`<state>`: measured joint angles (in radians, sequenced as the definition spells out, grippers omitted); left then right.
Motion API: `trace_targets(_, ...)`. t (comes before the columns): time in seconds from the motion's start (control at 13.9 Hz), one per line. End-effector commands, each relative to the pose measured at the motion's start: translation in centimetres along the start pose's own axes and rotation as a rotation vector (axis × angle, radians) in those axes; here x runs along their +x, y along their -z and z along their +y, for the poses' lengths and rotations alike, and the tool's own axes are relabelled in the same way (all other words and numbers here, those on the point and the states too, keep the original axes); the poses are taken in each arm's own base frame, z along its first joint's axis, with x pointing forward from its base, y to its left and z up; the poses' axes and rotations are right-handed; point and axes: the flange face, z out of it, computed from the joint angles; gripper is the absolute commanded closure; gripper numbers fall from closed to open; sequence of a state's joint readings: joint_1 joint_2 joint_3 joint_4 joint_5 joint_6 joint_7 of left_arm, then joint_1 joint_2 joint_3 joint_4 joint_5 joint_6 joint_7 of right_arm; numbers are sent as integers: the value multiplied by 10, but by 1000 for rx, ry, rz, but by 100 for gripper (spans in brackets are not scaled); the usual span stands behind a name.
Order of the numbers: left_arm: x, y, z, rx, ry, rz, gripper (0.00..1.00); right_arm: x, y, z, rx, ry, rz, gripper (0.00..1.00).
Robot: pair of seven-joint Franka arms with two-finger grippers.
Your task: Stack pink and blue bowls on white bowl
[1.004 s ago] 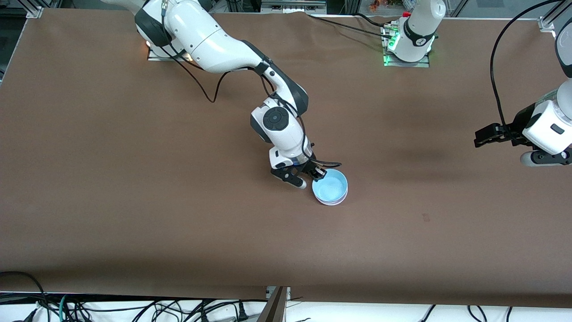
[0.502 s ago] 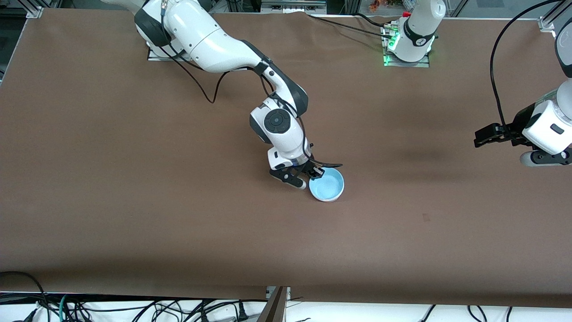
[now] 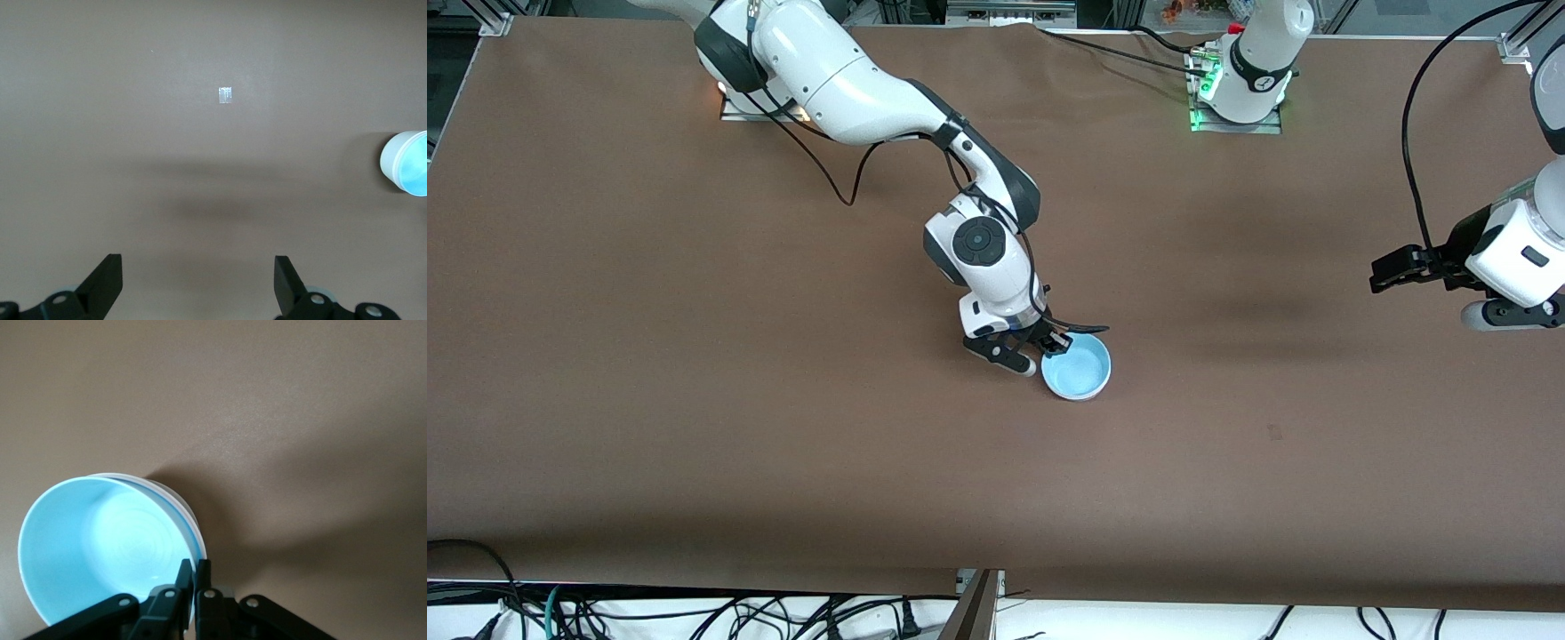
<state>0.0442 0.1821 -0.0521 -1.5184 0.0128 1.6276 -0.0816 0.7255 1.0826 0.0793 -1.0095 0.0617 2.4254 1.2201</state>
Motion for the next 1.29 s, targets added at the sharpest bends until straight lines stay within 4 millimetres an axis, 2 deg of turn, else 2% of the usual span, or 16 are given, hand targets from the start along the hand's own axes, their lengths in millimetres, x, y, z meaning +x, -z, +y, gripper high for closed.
trace_targets(0.0,4,4,1,9,-14,3,0,2,6,-6,0,16,11,50)
trace_targets(0.14,4,4,1,9,-14,3,0,5,16,-13,19,12,14,42)
trace_targets(0.43,5,3,0,9,-14,1,0,7,41,-21,17,7,4,41)
trace_targets(0.57,5,3,-1,9,-14,1,0,18,63,-22,-12,-1,-2,36)
trace_targets(0.65,5,3,-1,9,-16,1,0,29,85,-25,-17,11,6,26)
trace_targets(0.72,5,3,0,9,-17,1,0,52,112,-22,-33,40,9,8)
trace_targets(0.79,5,3,-1,7,-15,1,0,83,132,-10,-64,82,4,0)
trace_targets(0.86,5,3,0,7,-17,0,0,106,165,1,-105,116,-14,0)
trace_targets(0.93,6,1,0,7,-16,-2,0,135,191,24,-176,109,-43,0)
trace_targets(1.0,6,4,0,7,-17,3,0,158,225,44,-226,126,-71,0)
trace_targets(1.08,7,5,-1,7,-15,4,0,178,259,64,-263,170,-103,0)
trace_targets(1.22,7,4,4,7,-21,3,0,205,329,109,-309,266,-161,0)
